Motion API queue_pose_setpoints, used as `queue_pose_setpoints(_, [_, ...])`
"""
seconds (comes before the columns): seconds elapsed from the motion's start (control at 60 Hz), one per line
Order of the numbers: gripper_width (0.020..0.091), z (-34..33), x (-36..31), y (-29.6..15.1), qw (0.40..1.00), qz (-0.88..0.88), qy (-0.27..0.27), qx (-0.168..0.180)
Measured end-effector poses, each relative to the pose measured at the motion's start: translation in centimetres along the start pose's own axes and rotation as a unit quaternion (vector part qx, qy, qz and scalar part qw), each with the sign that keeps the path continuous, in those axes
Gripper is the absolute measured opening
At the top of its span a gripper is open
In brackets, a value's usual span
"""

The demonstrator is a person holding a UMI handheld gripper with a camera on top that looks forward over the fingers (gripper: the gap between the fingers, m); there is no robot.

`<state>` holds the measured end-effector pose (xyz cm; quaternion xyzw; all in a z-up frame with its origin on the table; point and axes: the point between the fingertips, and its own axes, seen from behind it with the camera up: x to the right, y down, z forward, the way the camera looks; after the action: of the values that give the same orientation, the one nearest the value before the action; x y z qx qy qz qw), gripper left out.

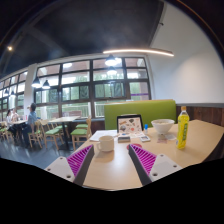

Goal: Pour water

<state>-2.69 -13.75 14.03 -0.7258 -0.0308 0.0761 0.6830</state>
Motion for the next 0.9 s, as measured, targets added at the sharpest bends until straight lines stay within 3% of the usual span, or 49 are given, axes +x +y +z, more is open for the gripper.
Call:
queue_pose_setpoints(0.183, [0.0798, 0.4, 7.3, -0.4, 1.000, 0.005, 0.024, 0.011])
queue_pose_setpoints(0.333, [0.0804, 1.0, 19.7, -1.4, 0.993, -0.007, 0.113, 0.018])
queue_pose_setpoints(0.5, [0.0816, 6.4, 32.0, -2.1, 0.978, -0.062, 0.199, 0.013])
queue_pose_setpoints(0.633, [0.0808, 12.2, 37.5, -1.0, 0.970, -0.099, 0.222, -0.012])
queue_pose_setpoints(0.783, [0.0795, 17.3, 39.4, -0.2, 0.976, -0.073, 0.204, -0.007])
queue_pose_setpoints(0.85, [0.0439, 18.4, 40.5, 0.2, 0.973, -0.063, 0.220, -0.009])
queue_pose_setpoints(0.9, [0.0433, 18.3, 41.2, 0.2, 0.969, -0.048, 0.243, -0.005])
